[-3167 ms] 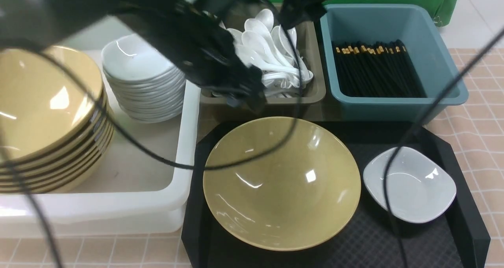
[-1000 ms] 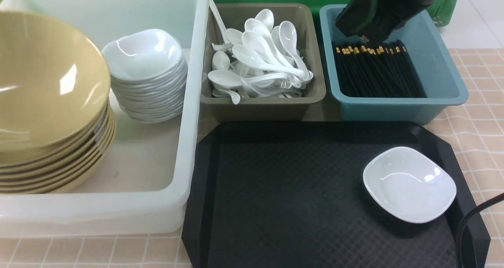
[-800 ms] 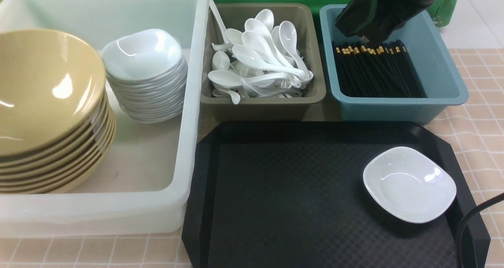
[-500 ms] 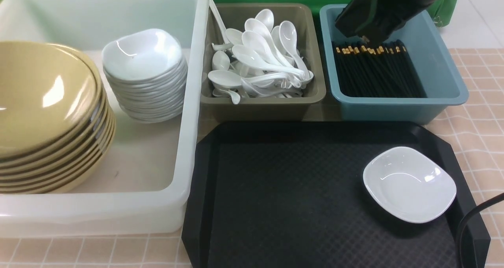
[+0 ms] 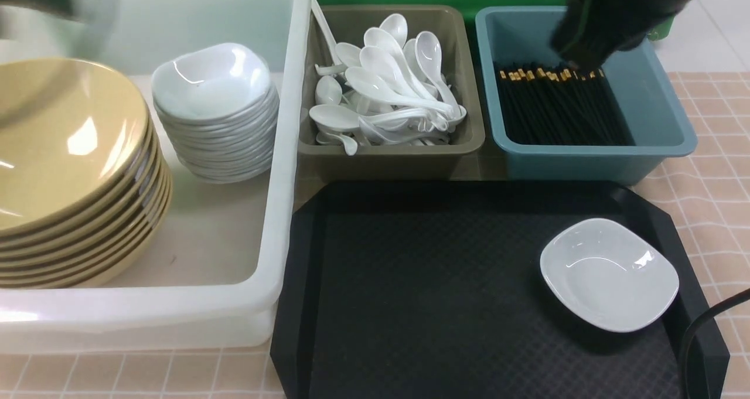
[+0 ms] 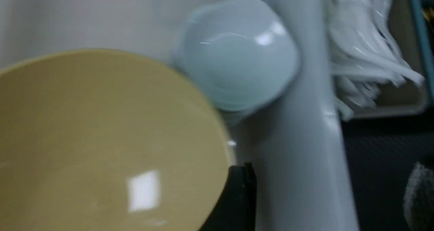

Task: On brown table put chopsticks spoon bowls plates into blue grey white boxes.
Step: 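Grasp the small white bowl on the black tray by its rim with the left gripper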

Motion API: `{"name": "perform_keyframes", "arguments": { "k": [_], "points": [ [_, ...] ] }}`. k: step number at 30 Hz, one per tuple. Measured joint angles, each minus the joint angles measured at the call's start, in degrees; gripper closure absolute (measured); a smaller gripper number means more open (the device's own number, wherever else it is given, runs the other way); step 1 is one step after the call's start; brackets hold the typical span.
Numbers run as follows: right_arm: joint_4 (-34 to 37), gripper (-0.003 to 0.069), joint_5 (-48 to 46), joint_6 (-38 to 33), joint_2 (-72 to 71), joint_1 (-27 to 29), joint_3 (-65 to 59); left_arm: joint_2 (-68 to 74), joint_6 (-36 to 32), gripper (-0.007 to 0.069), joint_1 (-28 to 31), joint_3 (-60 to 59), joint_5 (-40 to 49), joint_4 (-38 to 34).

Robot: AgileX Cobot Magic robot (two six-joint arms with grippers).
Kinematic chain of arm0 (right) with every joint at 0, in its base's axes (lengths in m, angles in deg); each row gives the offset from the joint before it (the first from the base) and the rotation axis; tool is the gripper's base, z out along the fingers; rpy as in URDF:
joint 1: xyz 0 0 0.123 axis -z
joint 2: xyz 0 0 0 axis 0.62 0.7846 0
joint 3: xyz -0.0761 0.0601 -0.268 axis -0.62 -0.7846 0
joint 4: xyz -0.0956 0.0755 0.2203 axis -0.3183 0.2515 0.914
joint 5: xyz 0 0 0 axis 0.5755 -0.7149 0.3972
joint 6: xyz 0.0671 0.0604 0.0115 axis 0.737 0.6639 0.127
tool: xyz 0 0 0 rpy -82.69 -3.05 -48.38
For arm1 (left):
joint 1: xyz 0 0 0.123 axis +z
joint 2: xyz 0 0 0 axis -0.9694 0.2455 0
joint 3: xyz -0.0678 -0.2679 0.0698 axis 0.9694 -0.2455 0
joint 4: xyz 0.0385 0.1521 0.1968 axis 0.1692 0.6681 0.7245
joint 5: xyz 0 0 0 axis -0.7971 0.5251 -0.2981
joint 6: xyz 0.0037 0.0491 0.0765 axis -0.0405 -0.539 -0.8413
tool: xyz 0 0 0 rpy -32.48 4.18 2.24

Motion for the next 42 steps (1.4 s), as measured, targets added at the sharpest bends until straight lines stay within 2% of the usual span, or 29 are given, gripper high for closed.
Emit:
{"name": "perform_keyframes", "arguments": {
  "k": [3, 4, 5, 7, 8, 9, 11, 15, 26, 29, 30, 32, 33, 34, 36, 39, 42],
  "points": [
    [-4.1, 0.0560, 0.1, 5.3, -2.7, 0.0, -3.1, 6.4, 0.1, 0.0064, -16.3, -0.5, -5.9, 2.3],
    [-4.1, 0.0559, 0.1, 5.6, -2.7, 0.0, -3.4, 6.9, 0.1, 0.0064, -16.3, -0.5, -6.4, 2.3],
    [-4.4, 0.0559, 0.0, 6.6, -4.7, 0.0, -5.2, 10.5, 0.1, 0.0064, -22.6, -0.5, -9.7, 2.6],
    [-4.5, 0.0559, 0.0, 8.3, -8.5, 0.0, -8.9, 16.5, 0.1, 0.0064, -29.2, 0.4, -13.6, 2.7],
    [-4.6, 0.0559, 0.0, 8.5, -9.3, 0.0, -9.6, 17.0, 0.1, 0.0064, -29.7, 0.4, -13.9, 2.7],
    [-5.0, 0.0559, 0.0, 9.5, -12.4, 0.0, -12.2, 22.2, 0.0, 0.0064, -33.1, 2.2, -15.6, 2.7],
    [-5.3, 0.0559, -0.3, 10.4, -16.4, 0.0, -15.1, 27.3, 0.0, 0.0064, -36.2, 4.6, -16.5, 2.7],
    [-5.5, 0.0557, -0.6, 11.8, -22.9, 0.0, -18.7, 36.8, 0.0, 0.0064, -40.2, 9.8, -17.3, 2.1],
    [-5.5, 0.0552, -1.0, 12.5, -31.3, 0.0, -20.8, 52.0, 0.0, 0.0065, -45.3, 19.3, -21.3, -4.8],
    [-5.5, 0.0552, -1.0, 12.5, -31.3, 0.0, -20.8, 53.1, 0.0, 0.0106, -45.9, 20.2, -21.7, -6.5],
    [-5.5, 0.0551, -1.0, 12.5, -31.3, 0.0, -20.8, 53.3, -0.1, 0.0141, -46.0, 20.3, -21.1, -6.5],
    [-5.5, 0.0548, -1.0, 12.5, -30.9, 0.0, -20.8, 53.4, -0.2, 0.0272, -46.0, 20.5, -19.7, -6.5],
    [-5.5, 0.0548, -1.0, 12.5, -30.9, 0.0, -20.8, 53.4, -0.2, 0.0286, -46.0, 20.5, -19.4, -6.5],
    [-5.5, 0.0547, -1.0, 12.5, -30.5, 0.0, -20.8, 53.4, -0.5, 0.0401, -45.9, 21.0, -17.5, -5.7],
    [-5.5, 0.0545, 0.4, 12.5, -29.2, 0.0, -20.8, 52.9, -1.5, 0.0578, -45.0, 24.5, -12.3, -4.1],
    [-5.5, 0.0540, 3.9, 12.5, -27.9, 0.0, -20.8, 50.5, -1.8, 0.0617, -42.5, 30.0, -6.0, -1.8],
    [-4.1, 0.0539, 7.6, 12.3, -26.4, 0.0, -20.8, 46.8, -2.1, 0.0619, -37.9, 35.7, -1.2, -1.1]
  ]
}}
